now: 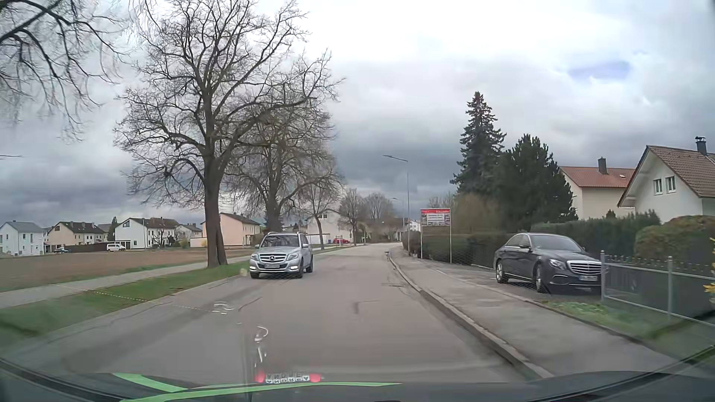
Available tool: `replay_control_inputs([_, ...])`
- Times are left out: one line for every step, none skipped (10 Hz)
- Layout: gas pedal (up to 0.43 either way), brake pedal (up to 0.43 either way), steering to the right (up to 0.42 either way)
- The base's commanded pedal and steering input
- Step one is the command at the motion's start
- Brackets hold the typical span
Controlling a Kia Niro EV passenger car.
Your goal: Follow the waypoints while adhering to traffic rules and regulations
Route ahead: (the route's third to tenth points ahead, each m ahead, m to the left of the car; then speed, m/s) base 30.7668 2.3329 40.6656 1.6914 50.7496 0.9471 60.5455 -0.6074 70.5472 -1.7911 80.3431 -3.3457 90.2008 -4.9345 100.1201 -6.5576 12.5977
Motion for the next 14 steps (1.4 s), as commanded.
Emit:
replay_control_inputs([0.087,0.000,0.002])
replay_control_inputs([0.087,0.000,0.002])
replay_control_inputs([0.098,0.000,0.002])
replay_control_inputs([0.098,0.000,0.002])
replay_control_inputs([0.098,0.000,0.002])
replay_control_inputs([0.098,0.000,0.003])
replay_control_inputs([0.098,0.000,0.003])
replay_control_inputs([0.098,0.000,0.003])
replay_control_inputs([0.098,0.000,0.003])
replay_control_inputs([0.098,0.000,0.004])
replay_control_inputs([0.098,0.000,0.006])
replay_control_inputs([0.110,0.000,0.009])
replay_control_inputs([0.118,0.000,0.010])
replay_control_inputs([0.118,0.000,0.010])
